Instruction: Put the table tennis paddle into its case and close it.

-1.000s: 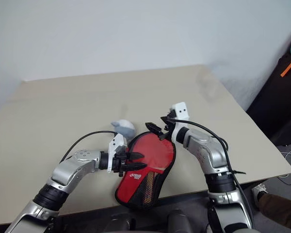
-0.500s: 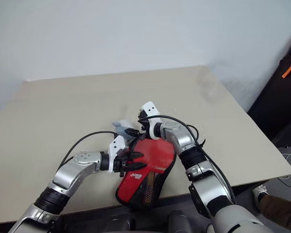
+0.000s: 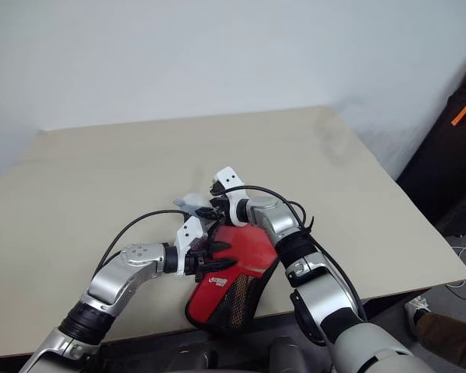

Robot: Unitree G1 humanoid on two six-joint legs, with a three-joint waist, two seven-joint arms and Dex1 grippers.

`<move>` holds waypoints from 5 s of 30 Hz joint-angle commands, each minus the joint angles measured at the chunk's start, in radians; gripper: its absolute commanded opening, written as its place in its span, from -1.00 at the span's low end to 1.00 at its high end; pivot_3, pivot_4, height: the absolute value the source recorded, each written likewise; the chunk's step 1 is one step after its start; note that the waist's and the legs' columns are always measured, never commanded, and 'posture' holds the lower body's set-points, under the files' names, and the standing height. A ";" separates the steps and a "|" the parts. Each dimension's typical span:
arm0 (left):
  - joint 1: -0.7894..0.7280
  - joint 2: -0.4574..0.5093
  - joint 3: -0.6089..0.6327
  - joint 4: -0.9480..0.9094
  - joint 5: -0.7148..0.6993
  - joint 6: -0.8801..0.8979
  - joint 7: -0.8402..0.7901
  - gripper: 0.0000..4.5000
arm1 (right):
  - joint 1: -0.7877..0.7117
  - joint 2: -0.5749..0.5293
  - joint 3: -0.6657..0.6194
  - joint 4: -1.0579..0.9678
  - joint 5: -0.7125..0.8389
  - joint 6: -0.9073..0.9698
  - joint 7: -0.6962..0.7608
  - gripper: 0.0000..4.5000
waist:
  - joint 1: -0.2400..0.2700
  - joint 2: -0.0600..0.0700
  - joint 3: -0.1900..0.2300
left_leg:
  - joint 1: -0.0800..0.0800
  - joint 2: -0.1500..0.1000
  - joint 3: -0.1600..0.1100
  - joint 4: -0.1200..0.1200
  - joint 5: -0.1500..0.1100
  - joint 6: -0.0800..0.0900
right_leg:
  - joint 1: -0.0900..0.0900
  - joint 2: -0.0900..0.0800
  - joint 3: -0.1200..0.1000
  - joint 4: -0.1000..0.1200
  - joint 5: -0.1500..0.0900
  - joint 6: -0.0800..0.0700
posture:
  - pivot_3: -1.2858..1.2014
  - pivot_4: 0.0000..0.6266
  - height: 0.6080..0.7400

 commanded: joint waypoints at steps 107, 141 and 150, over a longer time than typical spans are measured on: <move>0.036 0.036 -0.042 0.036 0.061 0.188 0.038 0.06 | 1.427 -0.827 -0.394 -1.572 0.875 0.277 0.129 -0.99 | 0.025 -0.018 -0.012 | 0.001 0.001 0.000 0.004 -0.011 -0.006 | 0.008 -0.003 -0.005 -0.018 -0.005 -0.001 | 0.03 -1.00 1.00; 0.008 0.013 -0.005 0.060 0.057 0.184 0.058 0.06 | 1.199 -0.383 -0.391 -1.284 0.749 0.127 -0.242 -0.06 | 0.025 -0.008 -0.017 | 0.001 0.002 -0.001 0.004 -0.011 -0.006 | 0.008 -0.003 -0.007 -0.017 -0.005 -0.001 | 0.03 -1.00 1.00; -0.003 -0.027 0.067 0.078 0.022 0.116 0.057 0.06 | 1.150 -0.336 -0.448 -1.241 0.768 0.075 -0.265 -0.06 | 0.025 -0.007 -0.017 | 0.001 0.002 -0.001 0.004 -0.011 -0.006 | 0.007 -0.003 -0.006 -0.017 -0.005 -0.001 | 0.03 -1.00 1.00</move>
